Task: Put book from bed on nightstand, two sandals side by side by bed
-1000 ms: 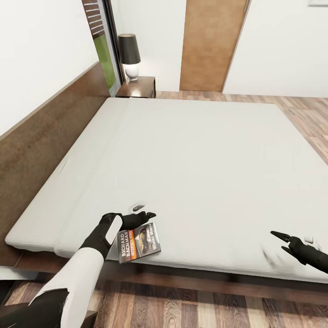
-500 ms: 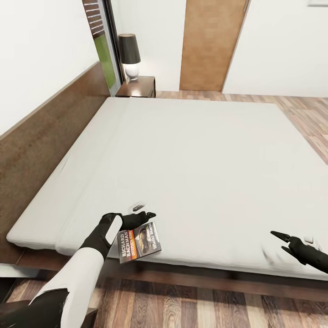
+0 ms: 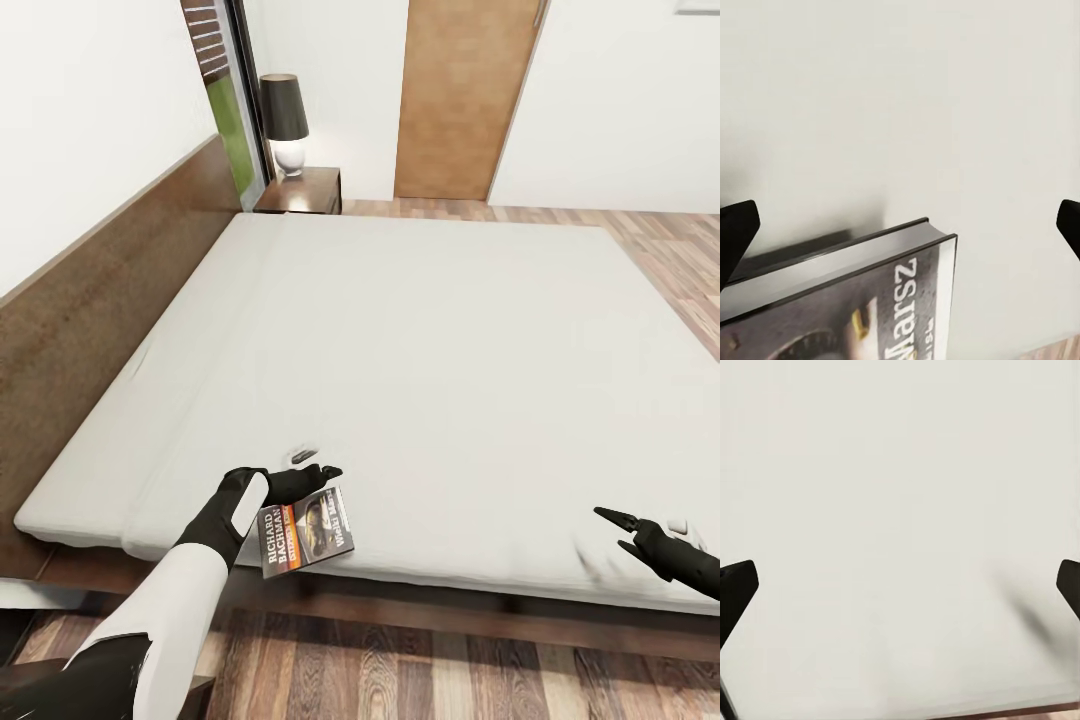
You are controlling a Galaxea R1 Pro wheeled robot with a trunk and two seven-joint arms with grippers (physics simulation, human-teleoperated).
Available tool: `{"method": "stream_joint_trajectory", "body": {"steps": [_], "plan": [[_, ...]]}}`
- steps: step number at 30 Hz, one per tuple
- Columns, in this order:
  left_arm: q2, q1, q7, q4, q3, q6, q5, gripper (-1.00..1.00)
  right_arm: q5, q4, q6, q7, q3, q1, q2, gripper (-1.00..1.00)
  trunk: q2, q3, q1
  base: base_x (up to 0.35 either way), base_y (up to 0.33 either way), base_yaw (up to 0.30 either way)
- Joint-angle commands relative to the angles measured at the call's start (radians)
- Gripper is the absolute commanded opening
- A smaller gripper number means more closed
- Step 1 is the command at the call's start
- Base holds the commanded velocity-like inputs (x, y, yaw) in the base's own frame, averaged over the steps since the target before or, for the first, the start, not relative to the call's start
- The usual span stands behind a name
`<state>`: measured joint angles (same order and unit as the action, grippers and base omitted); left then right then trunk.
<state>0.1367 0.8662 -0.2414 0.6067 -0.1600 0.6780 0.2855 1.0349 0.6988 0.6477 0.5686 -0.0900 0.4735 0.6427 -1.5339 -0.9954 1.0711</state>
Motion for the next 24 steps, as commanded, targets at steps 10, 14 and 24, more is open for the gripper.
{"method": "stream_joint_trajectory", "body": {"steps": [10,14,24], "plan": [[0.001,0.000,-0.002,0.001,-0.007,0.008,-0.002,1.00,0.004,0.000,0.007,0.000,-0.002,0.001,0.000,1.00,0.021,0.009,-0.012,0.000,0.000,0.000],[0.001,0.000,-0.002,0.001,-0.007,0.008,-0.002,1.00,0.004,-0.001,0.007,0.000,-0.002,0.001,0.000,1.00,0.021,0.009,-0.012,0.000,0.000,0.000],[0.001,0.000,-0.002,0.001,-0.007,0.008,-0.002,1.00,0.004,0.000,0.007,0.000,-0.002,0.001,0.000,1.00,0.021,0.009,-0.012,0.000,0.000,0.000]]}}
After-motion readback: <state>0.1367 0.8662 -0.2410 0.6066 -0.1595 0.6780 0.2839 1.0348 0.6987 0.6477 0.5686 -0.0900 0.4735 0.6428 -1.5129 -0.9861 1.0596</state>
